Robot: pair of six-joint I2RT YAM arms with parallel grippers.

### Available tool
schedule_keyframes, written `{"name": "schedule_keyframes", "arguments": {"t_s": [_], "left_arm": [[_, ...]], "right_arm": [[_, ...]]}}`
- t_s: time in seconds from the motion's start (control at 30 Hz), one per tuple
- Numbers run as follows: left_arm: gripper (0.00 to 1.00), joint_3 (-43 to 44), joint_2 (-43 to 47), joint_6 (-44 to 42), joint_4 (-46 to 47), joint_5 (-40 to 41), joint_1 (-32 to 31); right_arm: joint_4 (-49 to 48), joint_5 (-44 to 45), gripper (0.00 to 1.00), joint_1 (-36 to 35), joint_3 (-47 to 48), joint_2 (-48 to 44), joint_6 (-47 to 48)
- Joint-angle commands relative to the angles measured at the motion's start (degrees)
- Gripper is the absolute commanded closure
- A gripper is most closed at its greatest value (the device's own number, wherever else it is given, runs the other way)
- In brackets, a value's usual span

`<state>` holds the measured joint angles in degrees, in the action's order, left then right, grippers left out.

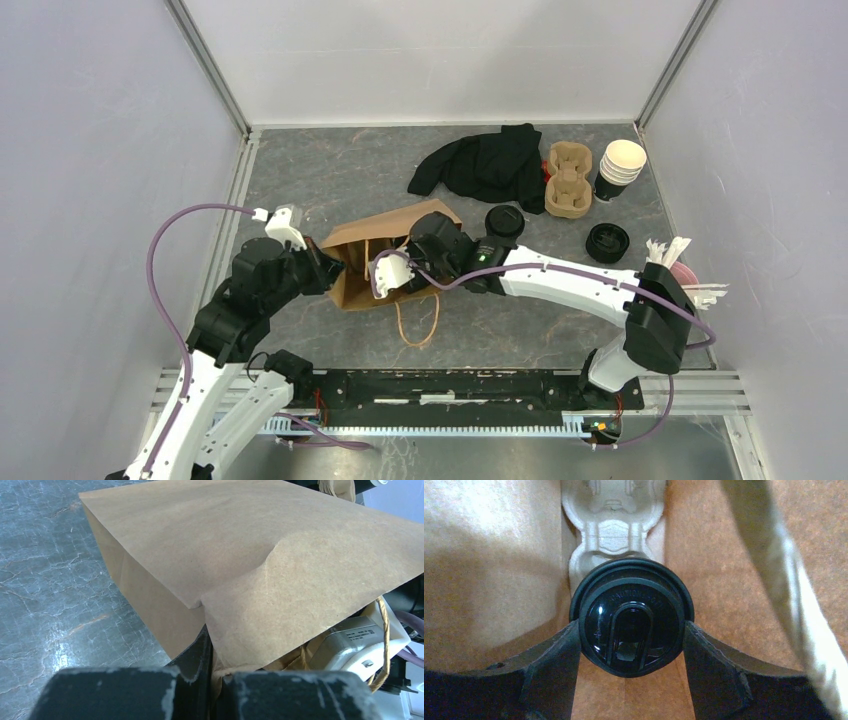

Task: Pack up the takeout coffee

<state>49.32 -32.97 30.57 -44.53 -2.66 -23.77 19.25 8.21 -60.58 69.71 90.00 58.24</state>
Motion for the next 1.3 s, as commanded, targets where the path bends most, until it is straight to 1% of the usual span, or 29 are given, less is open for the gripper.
{"name": "schedule_keyframes", "arguments": {"t_s": [0.0,0.1,0.27,0.47,0.53,0.6,0.7,0.73,0.83,0.93,1.07,1.2,1.27], "left_arm": [[0.94,0.4,-0.2,-2.3,-0.3,-2.4,-0.1],[0.94,-0.2,-0.2,-2.5,-0.7,-2.3,-0.2],[0.94,-0.3,-0.1,-2.7,-1.1,-2.6,-0.2],[0.94,-0.3,-0.4,-2.8,-1.4,-2.7,-0.2],[0.95,-0.4,-0.7,-2.8,-1.5,-2.5,-0.2],[0.95,-0.8,-1.0,-2.8,-1.7,-2.0,-0.2],[0.95,-1.4,-1.7,-2.5,-1.6,-1.3,-0.2],[0.95,-1.5,-1.8,-2.4,-1.4,-1.3,-0.2],[0.95,-1.9,-2.4,-2.2,-1.2,-1.7,-0.2],[0.96,-1.9,-2.6,-2.2,-1.5,-2.5,-0.2],[0.96,-1.7,-2.1,-2.2,-2.2,-2.6,-0.2],[0.96,-1.5,-1.9,-2.3,-2.2,-2.7,-0.1],[0.96,-1.5,-1.9,-2.4,-2.1,-2.8,-0.2]], "right_arm": [[-5.7,3.0,1.0,0.4,-1.5,0.3,1.2],[-7.7,3.2,1.0,0.8,-3.0,-0.1,0.8],[-9.2,0.8,1.0,1.1,-4.5,0.0,0.0],[-8.7,-0.6,1.0,1.3,-2.7,1.6,0.6],[-6.0,-2.2,1.0,1.4,-0.5,2.2,1.0],[-0.9,-3.8,1.0,1.4,3.4,3.8,1.2],[5.6,-2.7,1.0,0.7,8.6,5.7,-0.1],[6.2,-1.9,1.0,0.6,9.6,5.8,-1.0],[5.1,-0.1,1.0,0.1,9.3,5.1,-3.7],[2.8,1.8,1.0,-0.6,7.9,4.8,-4.3],[0.6,3.8,1.0,-1.4,7.8,5.5,-3.1],[-4.4,7.4,1.0,-1.4,5.6,5.6,-1.2],[-8.2,7.5,1.0,-1.2,3.0,4.8,-0.7]]}}
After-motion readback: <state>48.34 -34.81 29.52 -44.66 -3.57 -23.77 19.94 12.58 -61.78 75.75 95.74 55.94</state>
